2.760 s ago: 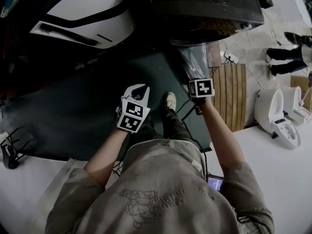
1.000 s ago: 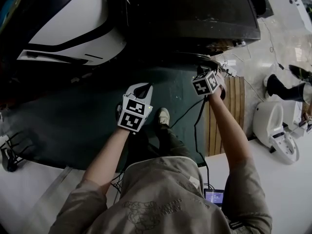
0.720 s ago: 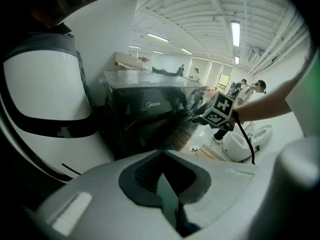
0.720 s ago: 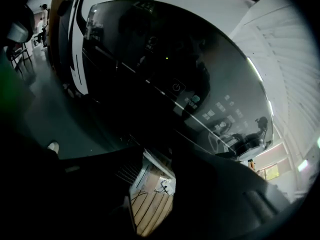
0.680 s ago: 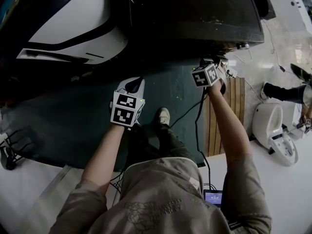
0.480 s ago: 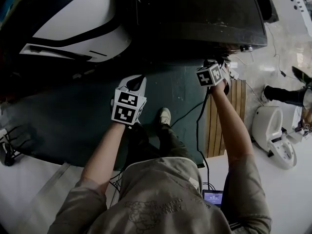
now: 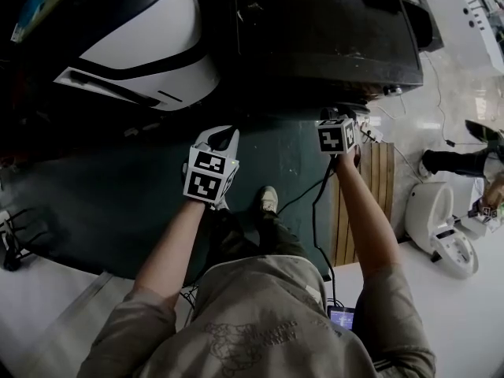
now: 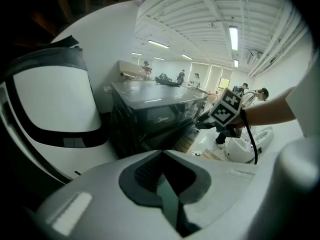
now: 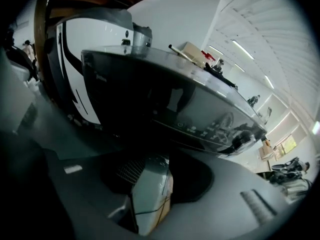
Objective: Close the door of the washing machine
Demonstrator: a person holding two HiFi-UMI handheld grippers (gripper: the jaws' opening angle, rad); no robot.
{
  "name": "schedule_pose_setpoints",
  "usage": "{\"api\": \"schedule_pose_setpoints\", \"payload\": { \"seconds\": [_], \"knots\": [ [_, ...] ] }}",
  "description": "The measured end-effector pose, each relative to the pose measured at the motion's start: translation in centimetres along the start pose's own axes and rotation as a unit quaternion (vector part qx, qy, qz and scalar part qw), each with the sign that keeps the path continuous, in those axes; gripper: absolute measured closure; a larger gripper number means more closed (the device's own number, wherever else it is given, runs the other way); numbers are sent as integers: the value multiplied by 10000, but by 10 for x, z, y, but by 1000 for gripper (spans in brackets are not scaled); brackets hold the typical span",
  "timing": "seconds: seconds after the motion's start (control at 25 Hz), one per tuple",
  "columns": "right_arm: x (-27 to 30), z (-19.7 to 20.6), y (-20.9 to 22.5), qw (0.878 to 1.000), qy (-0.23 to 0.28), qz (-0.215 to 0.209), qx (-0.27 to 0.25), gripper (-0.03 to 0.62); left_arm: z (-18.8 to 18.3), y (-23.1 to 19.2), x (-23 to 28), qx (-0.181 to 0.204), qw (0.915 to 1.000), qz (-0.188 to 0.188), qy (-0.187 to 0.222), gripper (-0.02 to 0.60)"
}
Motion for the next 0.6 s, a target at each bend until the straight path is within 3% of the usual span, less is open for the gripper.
{"api": "schedule_pose_setpoints", "payload": {
  "seconds": [0.2,0.36,0.6],
  "knots": [
    [-65,-34,-22,9955,860,-248,313,462,-16,-16,-35,112,9993,-174,326,581],
    [-126,-62,-31,9853,1613,-295,469,491,-32,-27,-69,219,9971,-294,660,581],
    [-207,-92,-44,9706,2331,-312,509,516,-53,-40,-125,363,9927,-334,1101,581]
  ]
}}
Point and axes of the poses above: the fingertips, and each gripper's own axes: x forward along the fingers, y to its right, z out of its underside, the point moved 7 cm from there along -x, backward along the fingers, and after that the axes turned 3 degrees about -x, right-handed, at the moved point
